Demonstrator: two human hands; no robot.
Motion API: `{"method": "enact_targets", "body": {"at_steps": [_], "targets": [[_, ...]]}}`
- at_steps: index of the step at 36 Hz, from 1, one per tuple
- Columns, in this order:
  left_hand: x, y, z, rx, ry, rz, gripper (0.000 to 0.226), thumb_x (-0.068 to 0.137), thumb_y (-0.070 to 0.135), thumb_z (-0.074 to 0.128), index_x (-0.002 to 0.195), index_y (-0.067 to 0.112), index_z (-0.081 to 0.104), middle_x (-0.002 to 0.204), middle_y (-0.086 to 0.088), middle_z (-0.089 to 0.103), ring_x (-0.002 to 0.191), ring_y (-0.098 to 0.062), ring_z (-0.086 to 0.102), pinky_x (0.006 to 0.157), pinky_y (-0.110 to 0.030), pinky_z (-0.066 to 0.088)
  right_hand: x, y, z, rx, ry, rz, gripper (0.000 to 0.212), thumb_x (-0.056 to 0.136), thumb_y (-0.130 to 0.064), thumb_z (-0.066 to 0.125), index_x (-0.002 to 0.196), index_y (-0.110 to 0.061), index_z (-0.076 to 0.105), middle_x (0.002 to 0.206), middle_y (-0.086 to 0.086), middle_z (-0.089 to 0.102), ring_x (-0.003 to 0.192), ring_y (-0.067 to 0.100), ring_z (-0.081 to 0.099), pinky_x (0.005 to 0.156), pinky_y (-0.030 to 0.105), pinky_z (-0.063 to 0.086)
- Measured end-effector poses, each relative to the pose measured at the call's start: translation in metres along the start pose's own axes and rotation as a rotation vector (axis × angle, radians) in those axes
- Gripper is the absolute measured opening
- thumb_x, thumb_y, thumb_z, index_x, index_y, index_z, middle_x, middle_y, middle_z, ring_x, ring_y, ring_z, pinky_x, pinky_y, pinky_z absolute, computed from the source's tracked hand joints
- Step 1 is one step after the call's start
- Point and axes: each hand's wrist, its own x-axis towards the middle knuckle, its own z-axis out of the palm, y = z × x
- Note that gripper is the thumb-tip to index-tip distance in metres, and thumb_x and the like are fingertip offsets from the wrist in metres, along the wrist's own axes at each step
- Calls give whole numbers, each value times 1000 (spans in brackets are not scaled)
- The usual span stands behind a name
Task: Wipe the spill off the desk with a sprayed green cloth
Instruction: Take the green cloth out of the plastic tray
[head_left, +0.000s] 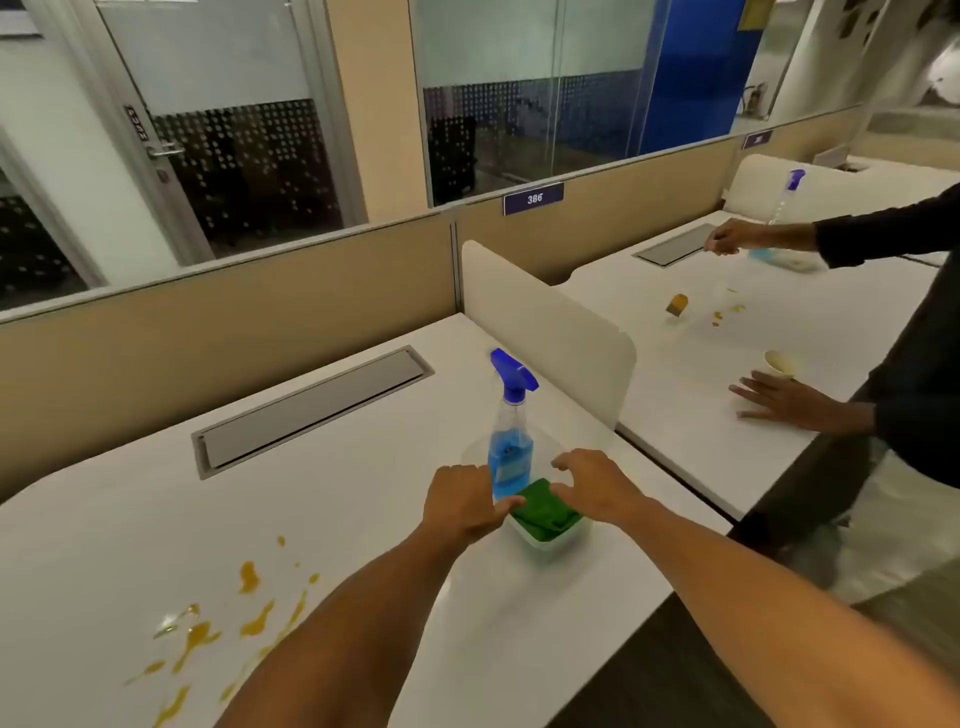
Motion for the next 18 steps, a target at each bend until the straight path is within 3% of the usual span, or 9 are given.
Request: {"method": "enact_targets", "body": {"at_steps": [6, 9, 14, 18], "targets": [[18, 14, 19, 0, -56, 77, 57, 93, 66, 48, 109, 12, 63, 100, -5, 70, 90, -20, 64, 85, -34, 49, 11, 3, 7, -91, -94, 18, 25, 95, -29, 63, 112, -13, 72, 113, 7, 71, 101, 21, 67, 93, 32, 55], [27, 17, 29, -10, -104, 99, 40, 92, 53, 57, 106, 16, 64, 97, -3, 70, 92, -21, 62, 92, -37, 42, 18, 1, 12, -126, -166, 28, 34, 91, -42, 67, 107, -12, 71, 100, 5, 72, 91, 22, 68, 86, 34, 57], [40, 20, 44, -48, -159, 74, 25, 86, 45, 52, 93, 23, 63, 83, 2, 67, 84, -18, 59, 100, -43, 37, 24, 3, 19, -218, -266, -21, 40, 83, -55, 72, 93, -19, 57, 83, -1, 59, 79, 18, 60, 74, 29, 50], [48, 22, 46, -38, -218, 25, 19, 86, 44, 53, 84, 25, 57, 70, 7, 54, 81, -15, 53, 107, -50, 29, 33, 8, 27, -286, -273, -71, 46, 81, -50, 76, 109, -15, 62, 92, 0, 57, 84, 18, 57, 81, 31, 51]]}}
